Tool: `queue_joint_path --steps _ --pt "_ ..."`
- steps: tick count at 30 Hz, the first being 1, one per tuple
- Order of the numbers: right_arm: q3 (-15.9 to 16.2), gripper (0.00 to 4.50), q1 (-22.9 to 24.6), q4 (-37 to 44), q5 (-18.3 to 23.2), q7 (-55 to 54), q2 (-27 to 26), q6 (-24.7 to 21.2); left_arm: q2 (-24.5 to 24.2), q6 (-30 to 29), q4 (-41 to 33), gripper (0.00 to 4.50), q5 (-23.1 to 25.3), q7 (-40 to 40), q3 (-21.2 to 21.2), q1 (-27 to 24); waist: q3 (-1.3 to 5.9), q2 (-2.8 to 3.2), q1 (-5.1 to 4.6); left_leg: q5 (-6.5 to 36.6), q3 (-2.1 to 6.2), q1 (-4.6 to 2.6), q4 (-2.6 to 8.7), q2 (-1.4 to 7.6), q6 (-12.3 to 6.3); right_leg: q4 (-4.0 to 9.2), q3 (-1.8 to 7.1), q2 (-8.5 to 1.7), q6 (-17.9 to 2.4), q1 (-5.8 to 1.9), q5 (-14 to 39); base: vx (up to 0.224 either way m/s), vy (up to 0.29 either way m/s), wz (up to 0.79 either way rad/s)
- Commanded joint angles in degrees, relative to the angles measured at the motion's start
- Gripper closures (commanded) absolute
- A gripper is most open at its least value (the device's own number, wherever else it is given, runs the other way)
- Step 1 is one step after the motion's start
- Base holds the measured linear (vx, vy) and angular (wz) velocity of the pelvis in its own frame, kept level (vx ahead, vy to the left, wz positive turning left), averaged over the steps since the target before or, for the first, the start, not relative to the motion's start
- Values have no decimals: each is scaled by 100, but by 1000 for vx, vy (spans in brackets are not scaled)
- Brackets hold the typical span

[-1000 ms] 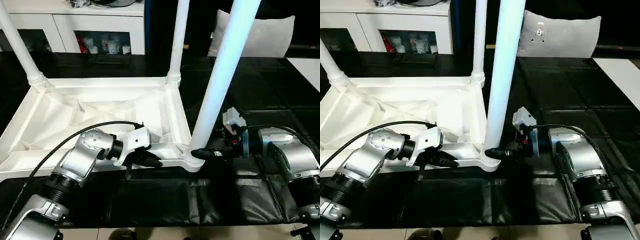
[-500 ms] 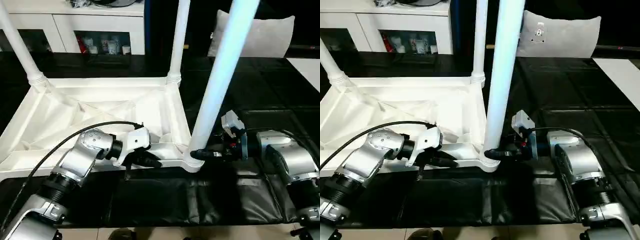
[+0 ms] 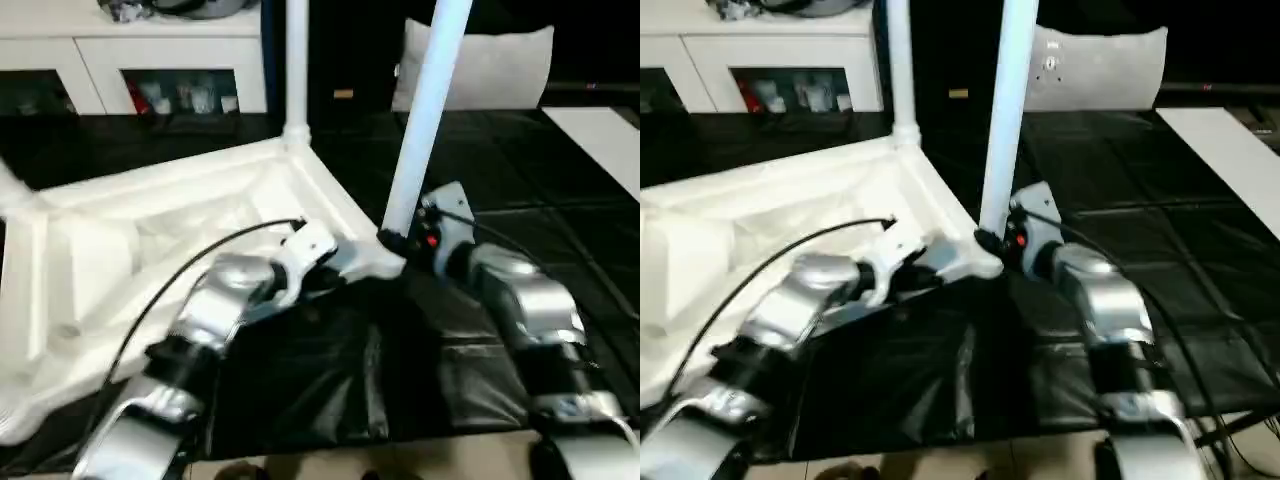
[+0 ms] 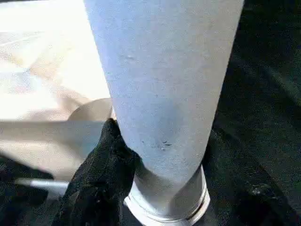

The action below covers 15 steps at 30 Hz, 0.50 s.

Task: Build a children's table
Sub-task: Rotate leg to tighten

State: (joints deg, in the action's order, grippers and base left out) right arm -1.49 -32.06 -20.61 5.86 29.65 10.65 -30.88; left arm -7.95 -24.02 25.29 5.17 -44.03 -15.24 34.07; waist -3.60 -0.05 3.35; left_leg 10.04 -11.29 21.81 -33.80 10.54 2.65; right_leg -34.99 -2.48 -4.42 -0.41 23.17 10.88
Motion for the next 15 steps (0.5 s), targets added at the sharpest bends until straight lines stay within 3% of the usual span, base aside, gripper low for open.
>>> queue_joint_path --steps 1,2,3,4,15 --pt "415 257 18 -416 84 -106 -497 -146 535 131 -157 450 -188 159 -140 299 326 -26 23 1267 152 -96 441 239 -28 500 227 -373 -1012 -221 1521 0 0 0" --pt "374 257 -3 -440 61 -160 -549 -73 567 120 -140 450 -146 202 -137 320 326 -23 15 1243 153 -90 443 238 -26 490 222 -370 -1042 -223 1411 0 0 0" --pt "356 203 -18 -452 44 -164 -573 -8 576 124 -131 450 -114 213 -143 334 330 -22 12 1243 149 -92 441 239 -28 491 222 -370 -1057 -224 1369 0 0 0" --pt "328 189 -26 -457 49 -132 -577 63 554 131 -138 450 -90 208 -144 331 340 -10 12 1235 151 -94 437 242 -43 482 222 -373 -1087 -232 1267 0 0 0" --pt "234 103 304 -101 215 756 84 545 -97 542 -252 450 -11 -255 -163 31 357 -42 44 998 132 -82 413 250 -225 438 219 -375 -1227 -279 803 0 0 0"
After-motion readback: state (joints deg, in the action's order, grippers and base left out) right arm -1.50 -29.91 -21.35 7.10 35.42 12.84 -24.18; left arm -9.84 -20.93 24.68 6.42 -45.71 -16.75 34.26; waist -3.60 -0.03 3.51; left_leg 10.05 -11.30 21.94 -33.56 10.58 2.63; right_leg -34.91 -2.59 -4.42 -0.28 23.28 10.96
